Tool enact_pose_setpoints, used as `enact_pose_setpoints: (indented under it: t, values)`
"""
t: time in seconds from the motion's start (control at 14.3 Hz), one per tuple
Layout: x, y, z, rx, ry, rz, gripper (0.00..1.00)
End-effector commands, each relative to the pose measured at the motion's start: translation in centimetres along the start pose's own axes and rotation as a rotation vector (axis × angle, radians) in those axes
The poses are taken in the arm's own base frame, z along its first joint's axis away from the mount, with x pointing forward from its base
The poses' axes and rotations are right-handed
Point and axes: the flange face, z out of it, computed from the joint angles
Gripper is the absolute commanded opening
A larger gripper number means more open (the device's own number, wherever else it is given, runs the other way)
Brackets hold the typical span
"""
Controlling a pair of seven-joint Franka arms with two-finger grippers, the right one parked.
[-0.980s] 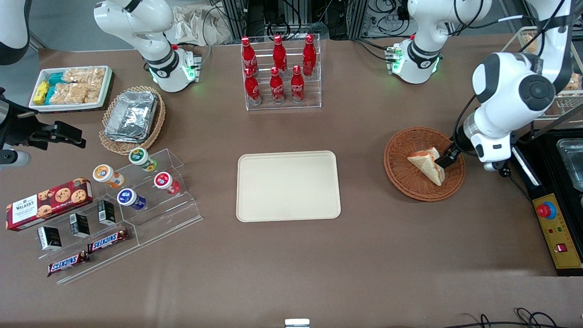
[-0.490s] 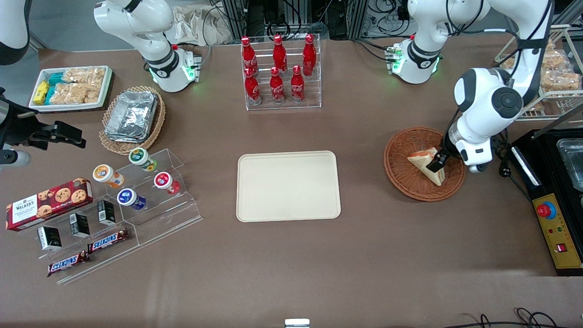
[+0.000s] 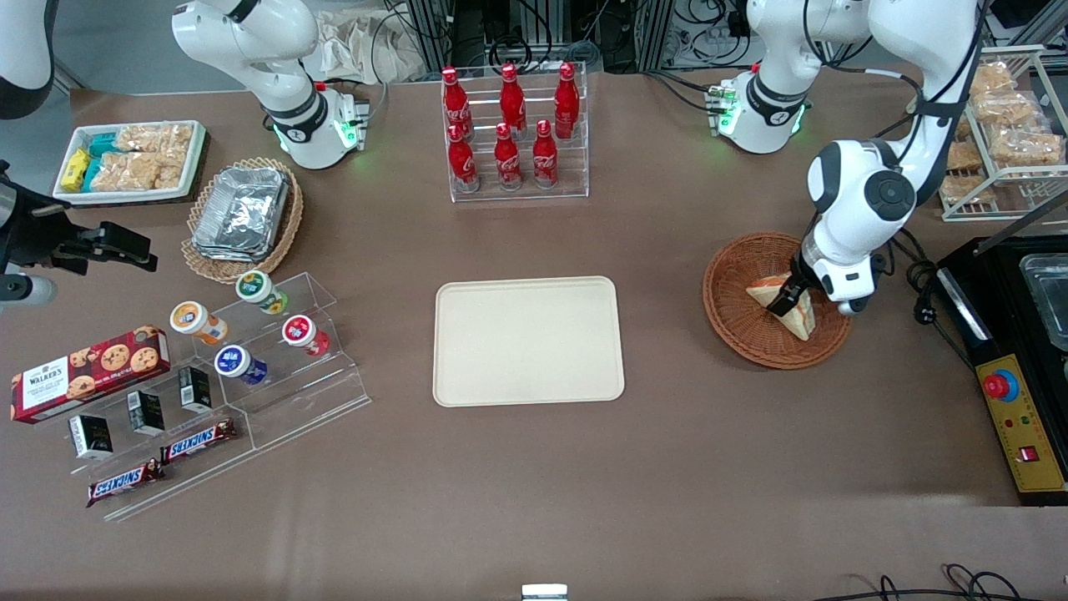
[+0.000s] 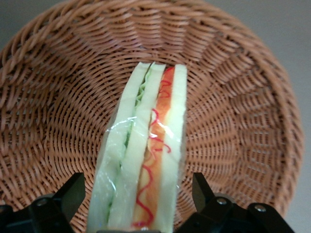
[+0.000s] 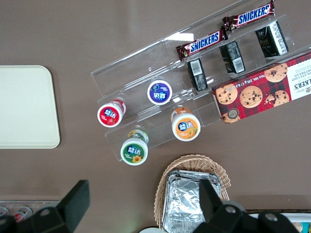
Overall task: Place sandwich from basket to tray
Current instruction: 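Lower the left gripper and close it on the wrapped sandwich, then lift the sandwich and carry it toward the beige tray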
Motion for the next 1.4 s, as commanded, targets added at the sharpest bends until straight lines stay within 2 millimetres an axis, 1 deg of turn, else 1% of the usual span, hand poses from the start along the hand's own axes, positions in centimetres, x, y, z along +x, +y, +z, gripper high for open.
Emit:
enact_pose_setpoints:
  t: [0.0, 0.14, 0.35, 0.42, 0.49, 0.7, 0.84, 0.91, 0.98, 1.05, 1.12, 1.19, 1.26, 1.33]
  values:
    - [-0.1, 0.0, 0.3, -0.048, 0.027, -0.061, 0.0]
    - [0.0, 0.7, -0.7, -0.069, 0.036, -0.064, 0.0]
    - [-0.6, 1.8, -2.9, -0.079, 0.043, -0.013, 0.0]
    - [-0.6, 2.4, -4.1, -0.068, 0.034, 0.017, 0.0]
    - [-1.3, 3.0, -5.7, -0.046, 0.019, 0.075, 0.0]
    - [-0.9, 4.5, -11.6, -0.038, 0.017, 0.232, 0.0]
    - [-0.5, 6.4, -15.9, -0.069, 0.038, 0.29, 0.0]
    - [-0.2, 7.5, -18.4, -0.037, 0.015, 0.344, 0.0]
    - [-0.4, 8.9, -21.2, 0.013, -0.024, 0.416, 0.0]
    - [-1.4, 10.8, -23.4, 0.048, -0.053, 0.465, 0.0]
    - [-3.0, 13.1, -25.2, 0.04, -0.054, 0.496, 0.0]
    - [-5.2, 15.1, -26.3, 0.017, -0.05, 0.542, 0.0]
    - [-7.8, 16.4, -26.6, 0.007, -0.048, 0.593, 0.0]
    - [-9.9, 17.3, -26.5, 0.004, -0.053, 0.632, 0.0]
